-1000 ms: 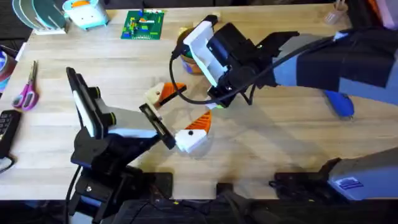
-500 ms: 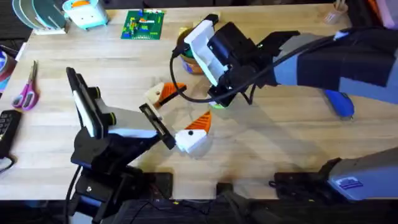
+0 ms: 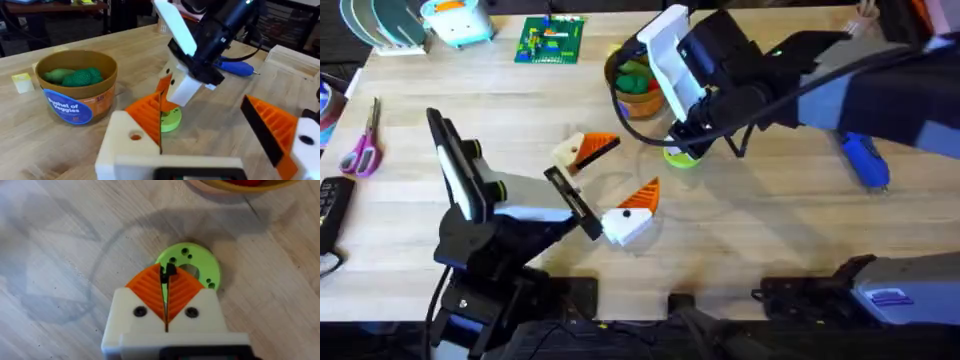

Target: Pick up the gripper from the table and insert it into the empty holder that is missing its gripper. Then pick up a screw, insert it into the mounting hole, and use the screwdriver to tighten it. Finally, clean up the table by picking up the vegetable and placing it into the bucket.

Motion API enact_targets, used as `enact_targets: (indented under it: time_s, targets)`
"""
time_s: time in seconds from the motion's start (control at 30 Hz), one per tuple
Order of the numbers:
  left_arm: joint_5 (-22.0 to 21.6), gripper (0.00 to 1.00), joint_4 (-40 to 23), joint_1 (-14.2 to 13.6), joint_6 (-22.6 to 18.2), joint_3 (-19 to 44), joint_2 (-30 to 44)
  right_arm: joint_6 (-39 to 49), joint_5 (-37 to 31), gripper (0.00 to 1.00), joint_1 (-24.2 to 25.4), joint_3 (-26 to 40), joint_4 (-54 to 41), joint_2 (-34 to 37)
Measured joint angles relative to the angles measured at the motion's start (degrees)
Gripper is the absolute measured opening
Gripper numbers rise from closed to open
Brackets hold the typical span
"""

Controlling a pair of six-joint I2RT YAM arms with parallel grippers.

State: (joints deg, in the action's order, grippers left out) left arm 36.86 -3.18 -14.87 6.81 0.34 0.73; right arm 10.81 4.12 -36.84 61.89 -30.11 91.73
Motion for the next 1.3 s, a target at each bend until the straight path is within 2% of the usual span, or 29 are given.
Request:
enact_targets:
  time_s: [0.17,0.3,0.53,0.7,0.93,1.17,1.3]
  targets:
    - [0.0,0.993,0.0,0.0,0.0,0.0,0.0,-0.5,0.0,0.007,0.0,0.4,-3.8,-4.1]
    - [0.0,0.993,0.0,0.0,0.0,0.0,0.0,-0.7,0.0,0.007,0.0,3.9,-8.7,-7.0]
    - [0.0,0.993,0.0,0.0,0.0,0.0,0.0,-0.8,0.0,0.007,0.0,17.6,-19.8,-8.2]
    - [0.3,0.993,0.0,0.0,-0.3,0.0,0.0,-0.8,0.0,0.007,-0.9,29.1,-27.2,-5.9]
    - [3.4,0.993,-0.1,0.0,-1.9,0.0,0.0,-1.0,0.0,0.007,-6.6,39.1,-34.1,1.3]
    - [8.1,0.992,-0.5,0.0,-3.7,0.0,0.0,-1.0,0.0,0.007,-15.9,40.3,-34.3,4.2]
    - [10.0,0.992,-0.7,0.0,-4.4,0.0,0.0,-1.0,0.2,0.007,-19.2,40.5,-33.8,4.2]
